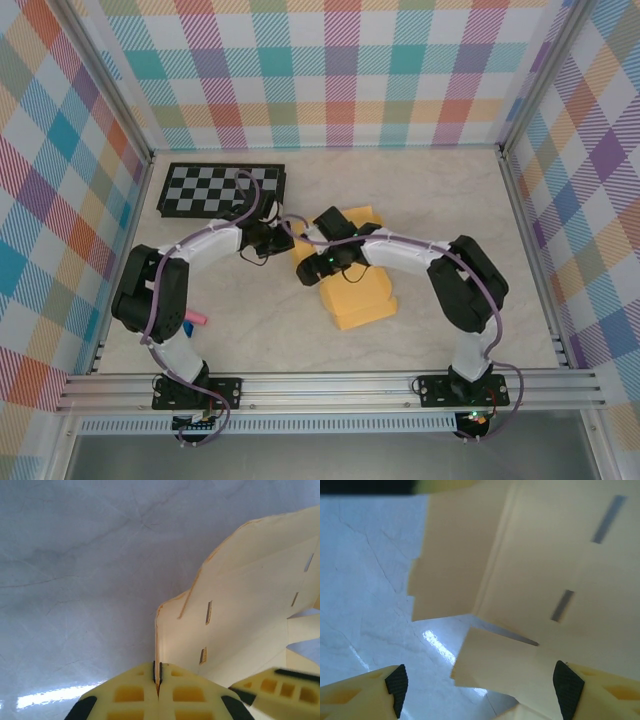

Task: Fold the paper box

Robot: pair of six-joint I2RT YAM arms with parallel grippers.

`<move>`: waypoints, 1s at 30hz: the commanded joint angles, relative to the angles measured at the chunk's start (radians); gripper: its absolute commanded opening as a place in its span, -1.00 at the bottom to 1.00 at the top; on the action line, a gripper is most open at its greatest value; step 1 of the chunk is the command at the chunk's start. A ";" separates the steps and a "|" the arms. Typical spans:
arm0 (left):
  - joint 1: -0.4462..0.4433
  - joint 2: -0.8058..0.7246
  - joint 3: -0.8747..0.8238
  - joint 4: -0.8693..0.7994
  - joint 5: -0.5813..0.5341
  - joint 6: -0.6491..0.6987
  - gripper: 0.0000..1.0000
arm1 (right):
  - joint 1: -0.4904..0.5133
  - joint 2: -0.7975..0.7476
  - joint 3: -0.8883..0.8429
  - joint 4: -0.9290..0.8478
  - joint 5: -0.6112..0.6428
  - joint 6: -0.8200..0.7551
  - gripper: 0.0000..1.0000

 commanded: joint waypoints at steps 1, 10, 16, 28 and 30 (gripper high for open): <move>0.013 -0.067 -0.036 0.041 0.013 0.149 -1.00 | -0.130 -0.126 -0.037 0.073 -0.144 0.152 0.57; 0.012 -0.182 -0.178 0.276 0.032 0.372 -1.00 | -0.317 -0.205 0.103 -0.200 -0.101 -0.244 0.53; 0.012 -0.207 -0.221 0.334 0.136 0.520 -1.00 | -0.306 -0.192 0.174 -0.225 -0.183 -0.798 0.47; 0.013 -0.228 -0.287 0.472 0.221 0.554 -1.00 | -0.245 0.007 0.339 -0.396 -0.250 -1.200 0.19; 0.013 -0.221 -0.287 0.478 0.222 0.550 -1.00 | -0.244 0.033 0.343 -0.418 -0.241 -1.219 0.00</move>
